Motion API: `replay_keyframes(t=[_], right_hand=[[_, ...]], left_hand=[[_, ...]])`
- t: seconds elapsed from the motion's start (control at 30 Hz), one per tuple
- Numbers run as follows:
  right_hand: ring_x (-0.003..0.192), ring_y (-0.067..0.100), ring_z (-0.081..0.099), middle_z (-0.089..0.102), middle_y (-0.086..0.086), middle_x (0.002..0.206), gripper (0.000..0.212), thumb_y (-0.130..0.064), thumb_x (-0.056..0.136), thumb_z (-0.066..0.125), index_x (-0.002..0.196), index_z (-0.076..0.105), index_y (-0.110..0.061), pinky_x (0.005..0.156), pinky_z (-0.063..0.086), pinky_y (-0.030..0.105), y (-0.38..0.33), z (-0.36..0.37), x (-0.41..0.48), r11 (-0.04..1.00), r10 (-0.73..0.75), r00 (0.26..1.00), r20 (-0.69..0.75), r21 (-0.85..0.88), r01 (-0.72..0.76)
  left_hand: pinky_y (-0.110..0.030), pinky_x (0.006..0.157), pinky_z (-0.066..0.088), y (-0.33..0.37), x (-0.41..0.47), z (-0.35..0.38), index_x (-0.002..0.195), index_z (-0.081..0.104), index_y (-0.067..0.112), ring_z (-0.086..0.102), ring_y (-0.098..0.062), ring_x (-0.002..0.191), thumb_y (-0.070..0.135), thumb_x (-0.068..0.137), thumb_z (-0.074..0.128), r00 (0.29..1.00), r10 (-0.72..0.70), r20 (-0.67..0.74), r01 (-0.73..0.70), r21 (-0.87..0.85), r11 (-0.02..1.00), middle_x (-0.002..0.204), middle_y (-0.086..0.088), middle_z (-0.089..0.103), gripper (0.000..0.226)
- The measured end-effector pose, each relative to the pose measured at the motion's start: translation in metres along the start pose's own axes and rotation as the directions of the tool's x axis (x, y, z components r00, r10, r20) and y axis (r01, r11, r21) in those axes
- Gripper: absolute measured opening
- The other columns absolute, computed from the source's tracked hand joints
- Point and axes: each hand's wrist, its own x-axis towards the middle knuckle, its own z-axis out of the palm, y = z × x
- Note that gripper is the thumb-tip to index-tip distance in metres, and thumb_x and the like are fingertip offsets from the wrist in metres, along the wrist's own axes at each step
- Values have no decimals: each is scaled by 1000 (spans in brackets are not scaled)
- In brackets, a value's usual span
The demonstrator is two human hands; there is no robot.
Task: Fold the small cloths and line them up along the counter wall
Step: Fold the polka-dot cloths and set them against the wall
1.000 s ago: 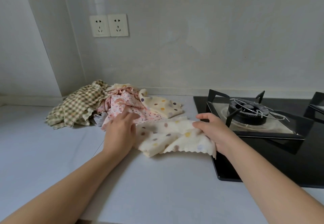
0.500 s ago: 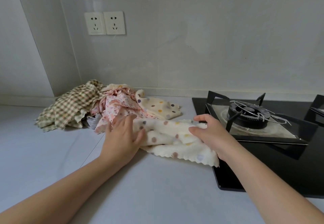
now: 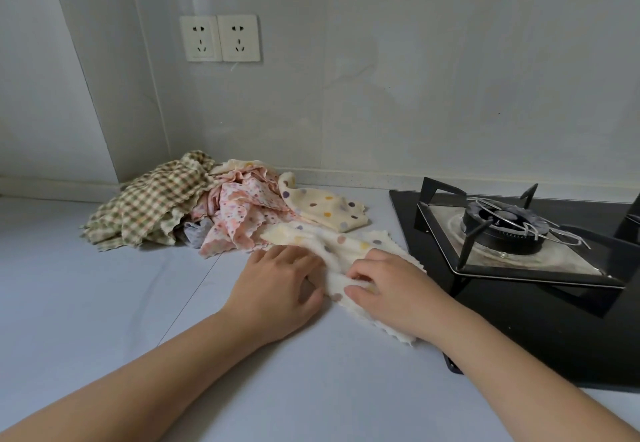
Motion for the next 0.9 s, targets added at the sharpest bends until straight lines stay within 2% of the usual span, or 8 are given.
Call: replay_keyframes(t=[0.1, 0.23, 0.33, 0.5, 0.63, 0.7, 0.77, 0.9], right_hand=[[109, 9, 46, 47, -12, 108, 22, -38, 92, 54, 110, 63, -29, 89, 35, 23, -2, -1, 0, 998, -17, 999, 40, 64, 14], [132, 8, 34, 36, -15, 144, 50, -48, 90, 53, 136, 39, -34, 100, 29, 23, -3, -4, -6, 1000, -10, 991, 135, 23, 7], [137, 9, 24, 26, -15, 152, 65, -52, 88, 55, 143, 25, -38, 113, 21, 32, -3, -7, -8, 1000, -6, 979, 202, 18, 3], [108, 10, 50, 46, -19, 134, 51, -20, 83, 54, 128, 35, -36, 92, 44, 33, 4, -9, -6, 999, -31, 998, 64, 23, 29], [104, 17, 53, 58, -12, 123, 45, -6, 84, 49, 119, 50, -34, 76, 41, 28, 7, -17, -5, 993, 42, 996, -83, -110, -51], [98, 16, 53, 60, -12, 117, 39, -8, 86, 51, 115, 56, -34, 72, 36, 27, 7, -23, -6, 988, 63, 989, -137, -132, -81], [101, 16, 54, 60, -15, 115, 38, -8, 86, 50, 115, 58, -32, 73, 36, 27, 9, -28, -7, 986, 62, 981, -184, -142, -88], [75, 22, 56, 65, -5, 84, 28, -2, 84, 48, 89, 65, -24, 60, 42, 31, 15, -32, -6, 988, 98, 940, -326, 146, -52]], left_hand=[[-43, 100, 35, -3, 0, 3, 121, 59, 32, 45, -24, 122, 57, 76, 21, 999, -43, 20, 43, 23, 999, 128, 2, 52, 64], [-36, 70, 42, -6, 5, 0, 73, 65, 26, 59, -22, 77, 41, 74, 41, 983, 87, -164, -69, 118, 991, 84, 5, 60, 28], [-28, 59, 34, -3, 2, -3, 66, 49, 22, 51, -18, 66, 35, 81, 45, 949, 253, -186, -245, 68, 967, 69, 7, 51, 20], [-23, 40, 23, -1, -4, -12, 78, 40, 18, 35, -19, 42, 39, 89, 45, 915, 183, -359, -210, -39, 977, 51, 6, 46, 24], [-19, 45, 33, -18, -8, -11, 89, 56, 24, 47, -9, 55, 40, 85, 45, 942, 275, -194, -293, -68, 954, 72, 13, 55, 20], [-24, 55, 43, -27, -10, -11, 86, 61, 24, 50, -4, 66, 40, 82, 45, 974, 196, -117, -220, -248, 943, 80, 15, 53, 23], [-21, 63, 42, -33, -12, -13, 82, 60, 24, 53, -2, 71, 41, 80, 46, 991, 7, -133, -69, -467, 882, 80, 15, 58, 21], [-22, 57, 41, -35, -12, -17, 77, 58, 16, 52, -10, 60, 11, 89, 63, 904, -407, -133, 137, -810, 570, 65, 5, 62, 14]])
